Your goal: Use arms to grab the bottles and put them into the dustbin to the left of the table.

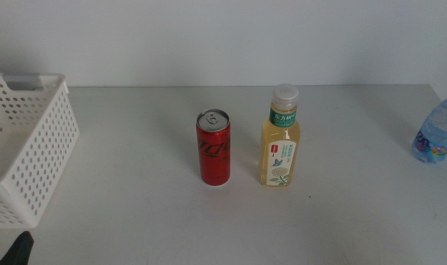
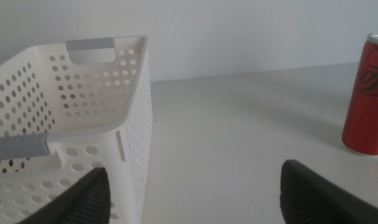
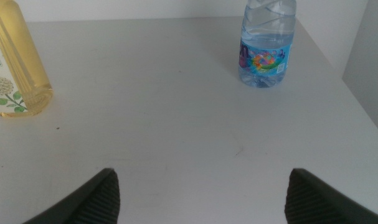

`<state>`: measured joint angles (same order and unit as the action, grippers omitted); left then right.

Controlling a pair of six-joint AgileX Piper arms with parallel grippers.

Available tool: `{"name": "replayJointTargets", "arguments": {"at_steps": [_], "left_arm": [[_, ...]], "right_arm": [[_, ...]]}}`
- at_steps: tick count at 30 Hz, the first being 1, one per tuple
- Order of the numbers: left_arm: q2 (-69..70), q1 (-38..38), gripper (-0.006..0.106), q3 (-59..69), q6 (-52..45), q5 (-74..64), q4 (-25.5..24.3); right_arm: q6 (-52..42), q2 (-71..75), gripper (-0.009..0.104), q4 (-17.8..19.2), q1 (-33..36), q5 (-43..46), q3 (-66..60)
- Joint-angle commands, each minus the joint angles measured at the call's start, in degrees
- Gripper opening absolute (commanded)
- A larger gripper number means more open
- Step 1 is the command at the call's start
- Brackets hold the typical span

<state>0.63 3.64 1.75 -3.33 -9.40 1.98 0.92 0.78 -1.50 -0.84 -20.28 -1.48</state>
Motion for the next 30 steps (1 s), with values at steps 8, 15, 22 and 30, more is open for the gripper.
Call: {"name": "replayJointTargets", "arguments": {"at_steps": [8,15,22,30], "left_arm": [[-10.0,9.11,0.093,-0.04,0.45,17.8,0.23],[-28.27,19.78,0.093,-0.04,0.45,30.03,0.23],[-49.48,25.81,0.093,-0.04,0.45,52.53,0.23],[-69.59,25.93,0.093,0.06,0.87,77.36,-3.36]], "right_arm": [[-0.49,1.24,0.068,0.75,-0.28,3.47,0.36],[-0.49,1.24,0.068,0.75,-0.28,3.47,0.36],[-0.49,1.24,0.068,0.75,-0.28,3.47,0.36],[-0.49,1.24,0.068,0.75,-0.28,3.47,0.36]]}}
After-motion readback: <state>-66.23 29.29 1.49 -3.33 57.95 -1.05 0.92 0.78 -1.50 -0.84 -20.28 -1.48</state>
